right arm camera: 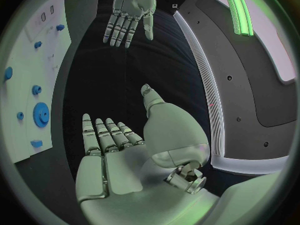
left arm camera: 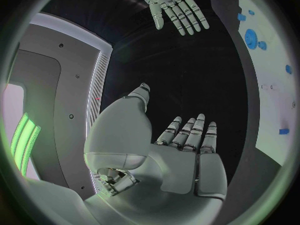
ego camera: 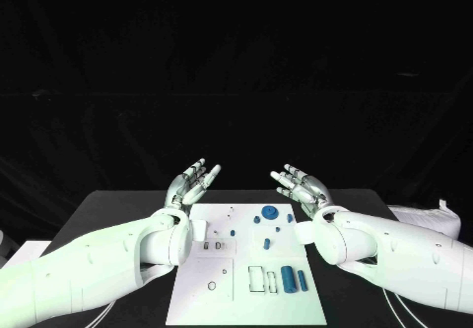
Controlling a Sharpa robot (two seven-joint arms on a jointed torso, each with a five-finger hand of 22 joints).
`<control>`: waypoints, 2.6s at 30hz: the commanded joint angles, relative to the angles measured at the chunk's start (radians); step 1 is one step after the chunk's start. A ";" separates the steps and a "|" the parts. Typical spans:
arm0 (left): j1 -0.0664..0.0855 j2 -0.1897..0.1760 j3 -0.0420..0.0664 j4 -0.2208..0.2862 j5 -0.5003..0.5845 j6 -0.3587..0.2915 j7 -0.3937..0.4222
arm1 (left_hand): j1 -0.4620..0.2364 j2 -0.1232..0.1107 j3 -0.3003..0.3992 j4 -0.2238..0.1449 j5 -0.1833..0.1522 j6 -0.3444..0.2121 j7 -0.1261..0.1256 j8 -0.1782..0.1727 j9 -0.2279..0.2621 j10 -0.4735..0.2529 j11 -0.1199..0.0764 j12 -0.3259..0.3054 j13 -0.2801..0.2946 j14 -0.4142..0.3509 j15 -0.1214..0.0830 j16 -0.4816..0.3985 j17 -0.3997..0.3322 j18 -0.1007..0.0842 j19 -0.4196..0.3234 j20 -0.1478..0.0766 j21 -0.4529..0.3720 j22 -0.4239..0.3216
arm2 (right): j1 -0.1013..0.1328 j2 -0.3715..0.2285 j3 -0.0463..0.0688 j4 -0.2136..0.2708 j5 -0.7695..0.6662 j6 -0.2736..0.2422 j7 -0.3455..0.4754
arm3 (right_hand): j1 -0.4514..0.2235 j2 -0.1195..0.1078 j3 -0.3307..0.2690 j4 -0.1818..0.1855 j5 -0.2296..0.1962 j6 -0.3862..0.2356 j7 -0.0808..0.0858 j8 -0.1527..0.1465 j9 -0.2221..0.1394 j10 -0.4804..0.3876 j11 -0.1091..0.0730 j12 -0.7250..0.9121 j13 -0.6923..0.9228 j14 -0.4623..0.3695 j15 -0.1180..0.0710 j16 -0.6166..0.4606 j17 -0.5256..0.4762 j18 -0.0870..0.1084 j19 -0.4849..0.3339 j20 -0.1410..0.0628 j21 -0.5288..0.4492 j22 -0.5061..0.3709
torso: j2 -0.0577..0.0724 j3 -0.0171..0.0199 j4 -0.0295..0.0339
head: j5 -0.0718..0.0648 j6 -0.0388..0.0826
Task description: Assemble the parts on the task board
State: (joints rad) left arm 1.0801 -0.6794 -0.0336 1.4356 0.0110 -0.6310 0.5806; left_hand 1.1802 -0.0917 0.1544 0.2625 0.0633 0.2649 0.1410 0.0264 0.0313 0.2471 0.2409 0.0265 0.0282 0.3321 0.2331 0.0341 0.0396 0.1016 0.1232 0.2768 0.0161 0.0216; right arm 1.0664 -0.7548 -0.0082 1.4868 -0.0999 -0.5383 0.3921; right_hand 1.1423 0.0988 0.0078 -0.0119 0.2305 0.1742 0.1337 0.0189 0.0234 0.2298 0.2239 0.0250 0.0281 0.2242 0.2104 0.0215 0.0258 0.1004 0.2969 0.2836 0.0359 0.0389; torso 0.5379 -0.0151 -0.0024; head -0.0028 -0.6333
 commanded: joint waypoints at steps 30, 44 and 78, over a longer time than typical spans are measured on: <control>0.003 -0.223 0.000 0.193 0.028 0.226 0.017 | 0.150 0.101 -0.005 -0.128 0.001 0.737 0.059 0.120 0.049 0.871 -0.101 0.122 0.056 0.837 -0.141 0.209 0.148 0.083 0.836 -0.070 0.327 0.124 | 0.062 -0.036 0.012 -0.069 -0.842 0.067 -0.105 | 0.213 -0.041 0.165 -0.238 -0.001 0.862 0.046 0.085 0.049 0.962 -0.107 0.066 0.037 1.029 -0.145 0.138 0.062 0.084 0.737 -0.112 0.277 0.086 | 0.081 0.0000 -0.0018 | -0.010 -0.016; 0.009 -0.337 0.006 0.393 0.135 0.286 -0.002 | 0.138 0.094 -0.023 -0.142 0.001 0.740 0.066 0.084 0.040 0.872 -0.094 0.070 0.051 0.838 -0.139 0.191 0.192 0.079 0.849 -0.074 0.326 0.118 | 0.131 -0.039 0.027 -0.051 -1.423 0.197 -0.334 | 0.185 -0.081 0.171 -0.235 -0.050 0.934 0.004 0.057 0.049 1.077 -0.163 0.041 0.047 1.286 -0.227 0.269 0.180 0.081 0.912 -0.204 0.503 0.207 | 0.181 -0.0019 0.0265 | -0.042 0.009; 0.029 -0.362 0.016 0.466 0.145 0.309 -0.032 | 0.134 0.100 -0.035 -0.157 0.002 0.732 0.076 0.062 0.038 0.859 -0.083 0.043 0.048 0.810 -0.127 0.161 0.203 0.079 0.829 -0.062 0.313 0.108 | 0.167 0.031 0.026 -0.074 -1.661 0.376 -0.519 | 0.152 -0.232 0.389 -0.060 -0.061 0.947 0.006 0.048 0.060 0.974 -0.150 0.037 0.090 1.266 -0.225 0.946 0.755 -0.069 1.207 -0.196 1.465 1.381 | 0.244 0.0019 0.0552 | -0.057 0.027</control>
State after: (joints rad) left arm 1.1078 -1.0417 -0.0184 1.8977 0.1536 -0.3476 0.5508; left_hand 1.3192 0.0069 0.1226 0.1089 0.0684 0.9968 0.2126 0.0938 0.0710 1.1078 0.1517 0.0727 0.0780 1.1493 0.1071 0.1972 0.2412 0.1795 0.9574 0.2141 0.3329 0.1308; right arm 1.2336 -0.7262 0.0180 1.4139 -1.7363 -0.2019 -0.1167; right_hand 1.2940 -0.1255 0.3939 -0.0716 0.1653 1.1178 0.1335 0.0690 0.0825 1.2098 0.0745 0.0671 0.1188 1.4646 -0.0230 0.9653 0.7788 0.0412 1.4628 0.0825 1.4958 1.3081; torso 0.7770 -0.0130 0.0500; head -0.0597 -0.6065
